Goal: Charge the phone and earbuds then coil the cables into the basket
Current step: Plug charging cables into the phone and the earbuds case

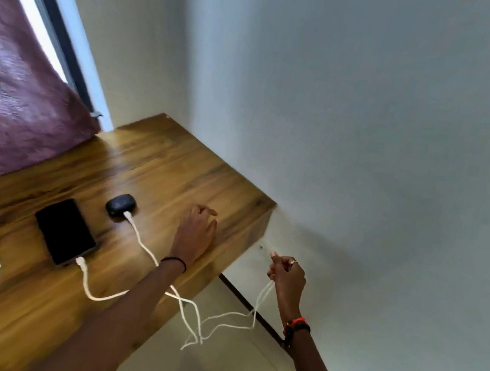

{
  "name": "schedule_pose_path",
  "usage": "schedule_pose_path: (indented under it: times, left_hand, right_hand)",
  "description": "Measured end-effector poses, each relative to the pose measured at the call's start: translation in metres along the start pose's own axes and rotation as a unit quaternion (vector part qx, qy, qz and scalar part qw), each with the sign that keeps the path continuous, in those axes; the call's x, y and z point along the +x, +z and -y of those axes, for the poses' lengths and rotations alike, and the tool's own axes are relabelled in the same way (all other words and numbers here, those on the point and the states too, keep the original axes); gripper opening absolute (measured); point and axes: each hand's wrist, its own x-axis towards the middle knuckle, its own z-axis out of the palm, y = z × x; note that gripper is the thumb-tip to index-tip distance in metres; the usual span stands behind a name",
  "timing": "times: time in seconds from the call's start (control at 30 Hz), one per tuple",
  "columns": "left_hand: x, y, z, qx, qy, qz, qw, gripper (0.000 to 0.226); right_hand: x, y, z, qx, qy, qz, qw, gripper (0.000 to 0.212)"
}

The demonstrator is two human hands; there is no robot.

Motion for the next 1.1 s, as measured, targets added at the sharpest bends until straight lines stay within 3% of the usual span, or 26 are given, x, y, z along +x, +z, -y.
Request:
schedule_pose_path:
  times: [0.3, 0.43, 0.87, 1.1]
  left_hand:
    - [0.062, 0.068, -0.028, 0.000, 0.052, 0.023, 0.998, 0.028]
    - [0.085, 0.083, -0.028, -0.026, 0.038, 0.005, 0.999, 0.029]
    - [0.093, 0.091, -0.024, -0.084, 0.039, -0.041, 0.995, 0.025]
    - [0.093, 0.090, -0.025, -0.095, 0.032, -0.040, 0.994, 0.025]
  right_hand:
    - [0.055, -0.032, -0.133, -0.094, 0.132, -0.025, 0.986, 0.032]
    - [0.080, -0.019, -0.151, -0.080, 0.170, -0.052, 0.981, 0.033]
    - [0.138, 0.010, -0.190, -0.176, 0.232, -0.068, 0.954, 0.037]
    - [0.136, 0.011, -0.185, -0.123, 0.246, -0.081, 0.958, 0.035]
